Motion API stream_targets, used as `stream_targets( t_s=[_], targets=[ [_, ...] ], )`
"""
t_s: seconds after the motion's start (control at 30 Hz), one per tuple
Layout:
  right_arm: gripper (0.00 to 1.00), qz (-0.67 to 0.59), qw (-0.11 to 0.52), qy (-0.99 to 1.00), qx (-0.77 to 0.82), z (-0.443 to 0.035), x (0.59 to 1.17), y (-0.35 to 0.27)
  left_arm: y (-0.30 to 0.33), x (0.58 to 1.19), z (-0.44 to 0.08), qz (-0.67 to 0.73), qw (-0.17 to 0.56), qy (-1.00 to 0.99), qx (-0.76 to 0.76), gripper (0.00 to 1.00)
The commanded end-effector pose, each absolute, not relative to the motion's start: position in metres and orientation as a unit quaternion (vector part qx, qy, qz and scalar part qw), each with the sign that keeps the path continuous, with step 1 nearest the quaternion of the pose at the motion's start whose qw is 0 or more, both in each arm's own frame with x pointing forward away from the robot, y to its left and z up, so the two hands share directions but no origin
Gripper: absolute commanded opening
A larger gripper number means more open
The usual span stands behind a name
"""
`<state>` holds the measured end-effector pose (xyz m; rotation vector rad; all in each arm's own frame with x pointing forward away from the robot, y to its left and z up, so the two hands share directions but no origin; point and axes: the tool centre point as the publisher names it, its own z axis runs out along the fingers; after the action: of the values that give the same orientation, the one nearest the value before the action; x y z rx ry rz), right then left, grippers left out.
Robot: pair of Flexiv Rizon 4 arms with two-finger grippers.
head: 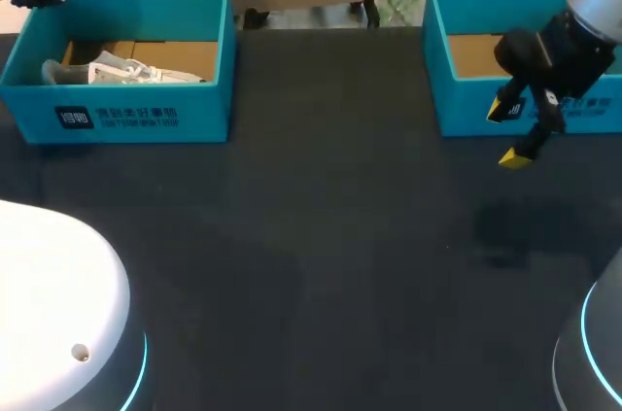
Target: Take the shoe out of the shoebox, open the shoe tongue, remove and reinsert the insole, then place the shoe into the shoebox
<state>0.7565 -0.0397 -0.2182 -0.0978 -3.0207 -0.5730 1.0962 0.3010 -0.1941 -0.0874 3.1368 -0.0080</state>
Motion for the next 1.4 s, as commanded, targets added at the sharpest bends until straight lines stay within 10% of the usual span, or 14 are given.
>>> stream_targets(
  t_s=[0.03,1.4],
  targets=[
    [1.00,-0.185,0.033,-0.982,-0.032,-0.219,0.757,-0.040,0.302,1.094,-0.190,-0.003,-0.002,1.000,-0.014,0.00],
    [1.00,-0.185,0.033,-0.982,-0.032,-0.219,0.757,-0.040,0.328,1.126,-0.172,0.067,0.014,0.719,0.691,0.00]
  ],
)
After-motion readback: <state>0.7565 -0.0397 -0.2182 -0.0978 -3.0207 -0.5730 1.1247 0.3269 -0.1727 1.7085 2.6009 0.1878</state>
